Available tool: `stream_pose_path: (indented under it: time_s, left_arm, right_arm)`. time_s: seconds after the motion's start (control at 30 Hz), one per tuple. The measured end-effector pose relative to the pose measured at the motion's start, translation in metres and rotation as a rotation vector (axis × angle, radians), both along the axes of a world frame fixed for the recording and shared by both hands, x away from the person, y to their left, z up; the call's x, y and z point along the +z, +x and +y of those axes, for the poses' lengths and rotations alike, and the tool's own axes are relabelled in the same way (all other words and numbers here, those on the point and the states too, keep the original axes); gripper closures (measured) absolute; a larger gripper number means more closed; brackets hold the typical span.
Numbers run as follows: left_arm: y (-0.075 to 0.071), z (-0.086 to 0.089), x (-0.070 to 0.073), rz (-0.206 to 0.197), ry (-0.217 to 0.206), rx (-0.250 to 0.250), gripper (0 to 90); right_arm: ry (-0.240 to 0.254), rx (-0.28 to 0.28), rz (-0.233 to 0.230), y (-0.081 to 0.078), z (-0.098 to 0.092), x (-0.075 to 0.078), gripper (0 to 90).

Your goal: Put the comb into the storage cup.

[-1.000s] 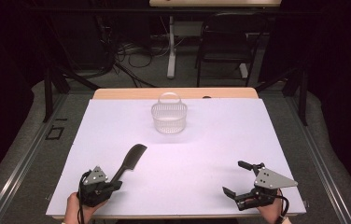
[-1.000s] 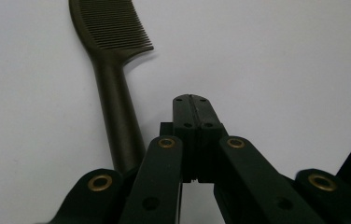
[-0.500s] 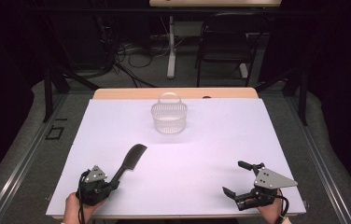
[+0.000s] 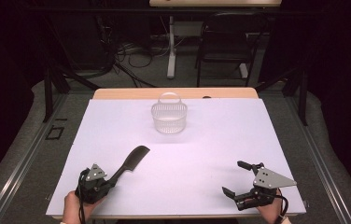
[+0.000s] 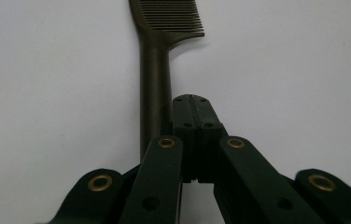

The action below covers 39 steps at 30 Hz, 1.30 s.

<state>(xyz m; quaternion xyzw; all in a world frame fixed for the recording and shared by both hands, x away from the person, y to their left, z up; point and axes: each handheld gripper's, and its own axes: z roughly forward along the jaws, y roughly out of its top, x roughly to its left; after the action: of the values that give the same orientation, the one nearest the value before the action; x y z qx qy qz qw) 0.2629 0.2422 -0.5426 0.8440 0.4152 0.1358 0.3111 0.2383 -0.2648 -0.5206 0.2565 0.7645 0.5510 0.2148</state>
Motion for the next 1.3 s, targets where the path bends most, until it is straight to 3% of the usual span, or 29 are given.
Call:
stream_pose_path:
  time_s: [0.53,1.3]
  left_arm:
    - [0.010,-0.001,0.000,-0.002,0.054,0.016,90.0]
    - [0.022,0.000,-0.001,0.011,0.072,0.017,90.0]
  right_arm:
    - [0.000,0.002,-0.002,0.000,0.000,0.000,0.0]
    - [-0.007,0.006,0.007,0.001,0.001,-0.001,0.0]
